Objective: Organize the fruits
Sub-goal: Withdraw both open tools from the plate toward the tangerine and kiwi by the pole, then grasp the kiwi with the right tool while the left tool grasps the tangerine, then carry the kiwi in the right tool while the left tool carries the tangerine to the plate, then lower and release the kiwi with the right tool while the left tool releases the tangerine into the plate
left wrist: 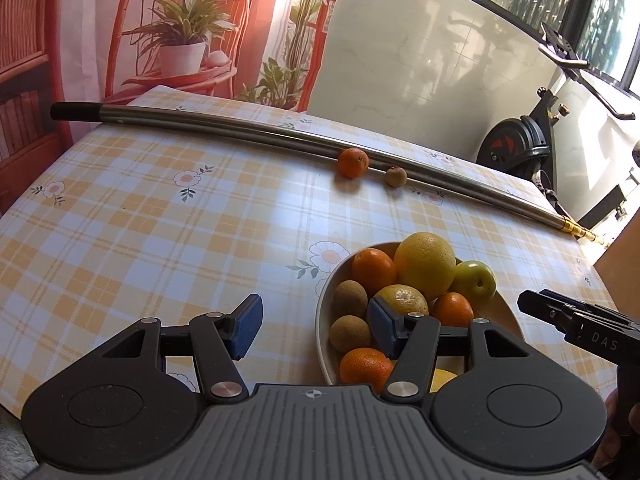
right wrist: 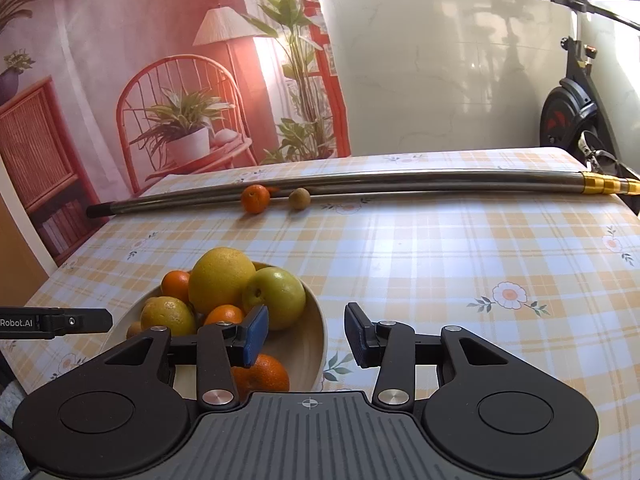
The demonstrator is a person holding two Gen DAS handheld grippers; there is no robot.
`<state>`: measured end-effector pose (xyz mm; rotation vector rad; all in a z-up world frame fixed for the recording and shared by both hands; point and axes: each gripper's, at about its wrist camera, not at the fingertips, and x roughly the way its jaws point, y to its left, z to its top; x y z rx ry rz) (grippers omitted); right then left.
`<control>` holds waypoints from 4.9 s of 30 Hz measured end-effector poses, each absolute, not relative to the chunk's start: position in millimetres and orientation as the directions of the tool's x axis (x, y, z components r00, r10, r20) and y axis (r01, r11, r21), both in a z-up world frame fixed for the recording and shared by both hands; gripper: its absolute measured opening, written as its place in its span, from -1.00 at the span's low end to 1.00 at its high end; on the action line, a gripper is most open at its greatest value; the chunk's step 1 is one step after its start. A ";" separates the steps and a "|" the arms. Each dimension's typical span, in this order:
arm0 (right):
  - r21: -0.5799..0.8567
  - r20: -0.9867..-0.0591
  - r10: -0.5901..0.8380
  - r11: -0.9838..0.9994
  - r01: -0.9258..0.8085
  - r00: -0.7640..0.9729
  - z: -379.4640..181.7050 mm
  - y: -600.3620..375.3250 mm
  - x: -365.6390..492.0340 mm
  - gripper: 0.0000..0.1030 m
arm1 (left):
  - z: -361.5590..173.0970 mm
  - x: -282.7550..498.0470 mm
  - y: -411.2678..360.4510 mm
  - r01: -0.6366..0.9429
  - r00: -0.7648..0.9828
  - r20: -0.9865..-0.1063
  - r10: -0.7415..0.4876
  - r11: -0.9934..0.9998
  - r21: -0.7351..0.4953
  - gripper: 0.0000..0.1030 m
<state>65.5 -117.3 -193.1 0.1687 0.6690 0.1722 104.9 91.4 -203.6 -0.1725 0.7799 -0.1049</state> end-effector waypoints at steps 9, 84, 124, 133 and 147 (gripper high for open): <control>0.190 -0.593 0.185 0.978 -0.087 0.783 -188.5 -126.5 81.2 -0.22 | -174.8 127.6 93.0 0.060 0.758 -0.636 -0.146 0.986 -0.156 0.19; 0.296 -0.589 0.283 0.947 -0.123 0.757 -215.0 -142.0 238.5 -0.55 | -239.8 352.4 40.4 0.127 0.620 -0.756 -0.212 0.977 -0.170 -0.04; 0.313 -0.562 0.349 0.929 -0.197 0.750 -175.3 -118.9 94.8 -0.55 | -185.5 134.0 39.4 0.350 0.584 -0.708 -0.397 0.910 -0.222 -0.22; 0.295 -0.574 0.363 0.928 -0.228 0.734 -170.9 -110.2 68.6 -0.55 | -194.3 121.9 31.7 0.400 0.550 -0.726 -0.413 0.893 -0.205 -0.22; 0.307 -0.662 0.378 0.925 -0.226 0.647 -178.2 -104.8 49.0 -0.55 | -207.4 122.0 25.8 0.412 0.514 -0.750 -0.415 0.887 -0.208 -0.22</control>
